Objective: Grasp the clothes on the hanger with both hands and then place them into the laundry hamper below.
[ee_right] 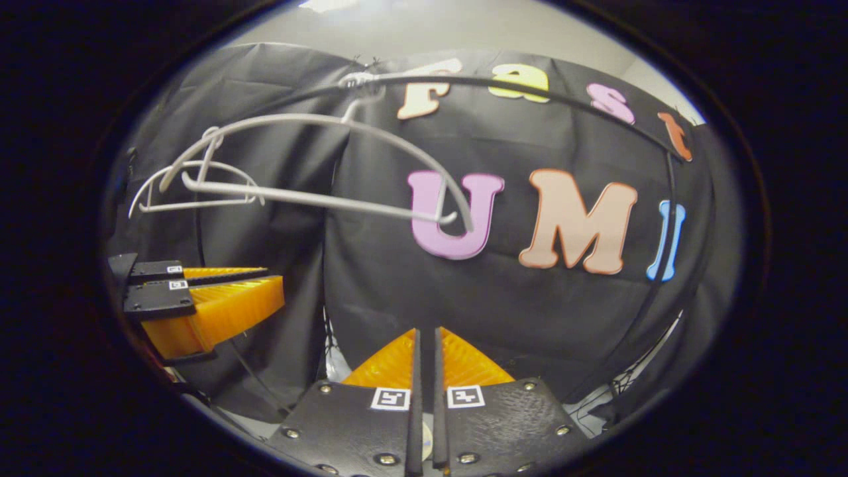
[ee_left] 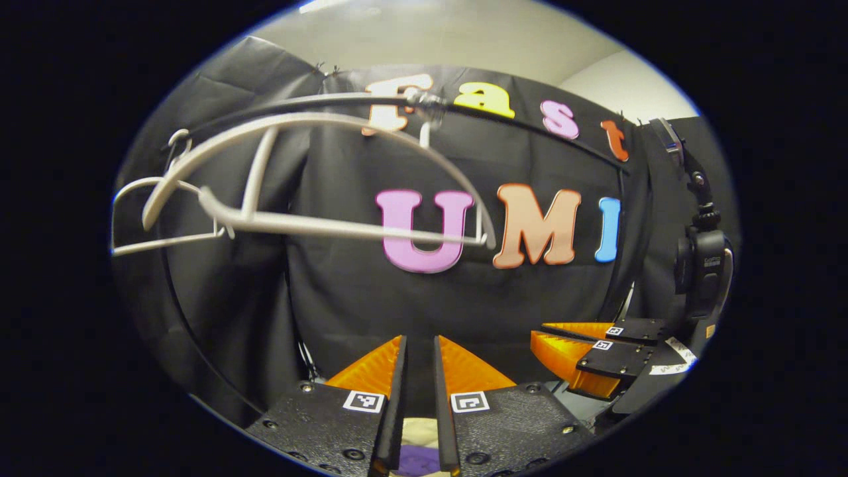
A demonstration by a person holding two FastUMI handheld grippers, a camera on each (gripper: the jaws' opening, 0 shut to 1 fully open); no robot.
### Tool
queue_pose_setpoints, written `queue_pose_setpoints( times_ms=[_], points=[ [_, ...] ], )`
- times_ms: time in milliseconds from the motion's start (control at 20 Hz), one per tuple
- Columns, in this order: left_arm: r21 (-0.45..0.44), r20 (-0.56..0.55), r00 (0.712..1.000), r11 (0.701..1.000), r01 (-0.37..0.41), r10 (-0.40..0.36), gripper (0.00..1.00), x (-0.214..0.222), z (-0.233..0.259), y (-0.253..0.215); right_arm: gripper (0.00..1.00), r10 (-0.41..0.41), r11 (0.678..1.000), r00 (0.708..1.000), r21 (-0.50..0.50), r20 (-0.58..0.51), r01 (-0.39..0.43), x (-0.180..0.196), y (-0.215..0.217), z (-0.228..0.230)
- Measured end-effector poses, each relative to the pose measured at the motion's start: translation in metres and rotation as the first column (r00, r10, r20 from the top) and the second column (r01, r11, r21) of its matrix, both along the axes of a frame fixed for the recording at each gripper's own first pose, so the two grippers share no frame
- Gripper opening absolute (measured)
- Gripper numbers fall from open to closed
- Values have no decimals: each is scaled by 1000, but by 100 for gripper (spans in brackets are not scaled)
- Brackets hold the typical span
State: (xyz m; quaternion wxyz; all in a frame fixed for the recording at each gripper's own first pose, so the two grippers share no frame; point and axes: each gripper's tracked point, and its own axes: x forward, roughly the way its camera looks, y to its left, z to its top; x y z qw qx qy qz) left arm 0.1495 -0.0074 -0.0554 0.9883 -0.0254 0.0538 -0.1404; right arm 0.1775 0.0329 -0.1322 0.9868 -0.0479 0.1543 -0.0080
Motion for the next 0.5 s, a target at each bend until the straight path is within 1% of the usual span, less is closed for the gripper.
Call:
queue_pose_setpoints(
  times_ms=[100,250,400,500],
  points=[
    [-4,50,999,1000,8,-7,14,-3,27,-1,6,-11,1000,998,0,59,11,-7,-3,29],
    [-27,104,995,999,18,-15,15,-6,62,-7,6,-31,999,990,13,138,30,-12,-7,69],
    [-36,146,989,999,20,-15,14,-13,83,-7,6,-56,998,979,18,196,53,-19,-14,99],
    [-37,169,985,999,26,-19,20,-19,97,-9,6,-65,998,973,15,223,63,-26,-17,113]
  ],
)
